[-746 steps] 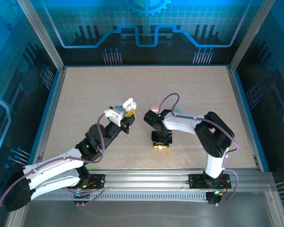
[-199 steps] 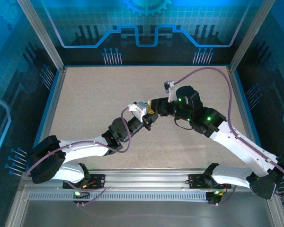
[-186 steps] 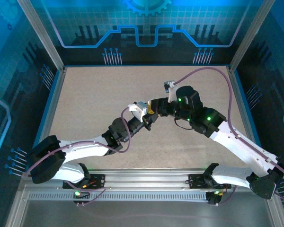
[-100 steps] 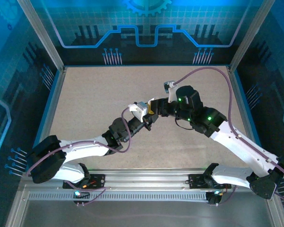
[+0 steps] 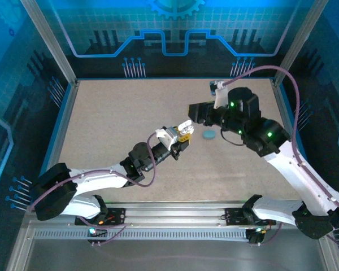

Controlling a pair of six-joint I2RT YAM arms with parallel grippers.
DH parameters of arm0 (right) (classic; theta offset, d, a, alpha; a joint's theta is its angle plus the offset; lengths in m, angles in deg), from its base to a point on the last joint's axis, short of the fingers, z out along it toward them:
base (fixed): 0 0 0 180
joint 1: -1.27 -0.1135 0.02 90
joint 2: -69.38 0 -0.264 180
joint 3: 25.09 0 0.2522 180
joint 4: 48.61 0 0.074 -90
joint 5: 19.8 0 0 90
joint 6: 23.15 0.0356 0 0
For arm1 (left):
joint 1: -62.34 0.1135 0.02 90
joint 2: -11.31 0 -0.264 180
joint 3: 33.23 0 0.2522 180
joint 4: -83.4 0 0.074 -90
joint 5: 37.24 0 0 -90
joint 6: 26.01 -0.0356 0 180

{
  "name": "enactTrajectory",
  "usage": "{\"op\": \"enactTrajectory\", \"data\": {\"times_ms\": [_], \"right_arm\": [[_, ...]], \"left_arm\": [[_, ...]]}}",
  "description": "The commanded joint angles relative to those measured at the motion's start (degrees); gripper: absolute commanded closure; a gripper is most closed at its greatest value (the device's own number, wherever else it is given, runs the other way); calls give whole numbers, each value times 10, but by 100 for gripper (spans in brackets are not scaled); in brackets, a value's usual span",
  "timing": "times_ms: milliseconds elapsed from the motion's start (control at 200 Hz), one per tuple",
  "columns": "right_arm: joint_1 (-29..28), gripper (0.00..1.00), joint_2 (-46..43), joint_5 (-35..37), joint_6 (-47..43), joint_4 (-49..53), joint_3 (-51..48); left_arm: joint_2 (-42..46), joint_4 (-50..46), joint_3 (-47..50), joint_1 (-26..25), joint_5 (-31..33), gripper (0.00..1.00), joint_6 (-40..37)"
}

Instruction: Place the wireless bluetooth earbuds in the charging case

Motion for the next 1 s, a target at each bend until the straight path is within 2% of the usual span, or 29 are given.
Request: {"op": "enactTrajectory", "data": {"times_ms": [0,135,300,445,595,900,996], "right_arm": [[45,48,58,-64,-18,108,47],[53,48,131,-128,-53,179,106],[52,51,197,-172,-85,250,161],[52,51,206,-208,-116,271,162],[52,52,195,-215,-144,301,149],[65,52,148,-202,-128,266,93],[72,51,137,-180,-116,257,89]], "left_arm": [[39,-13,4,-3,-50,70,-57],[57,-34,5,-3,-72,70,-83],[67,-33,6,-2,-75,70,-88],[72,-34,6,-1,-67,70,-84],[74,-33,8,3,-51,70,-73],[72,-34,10,10,-53,71,-47],[75,-43,11,10,-56,71,-46]]}}
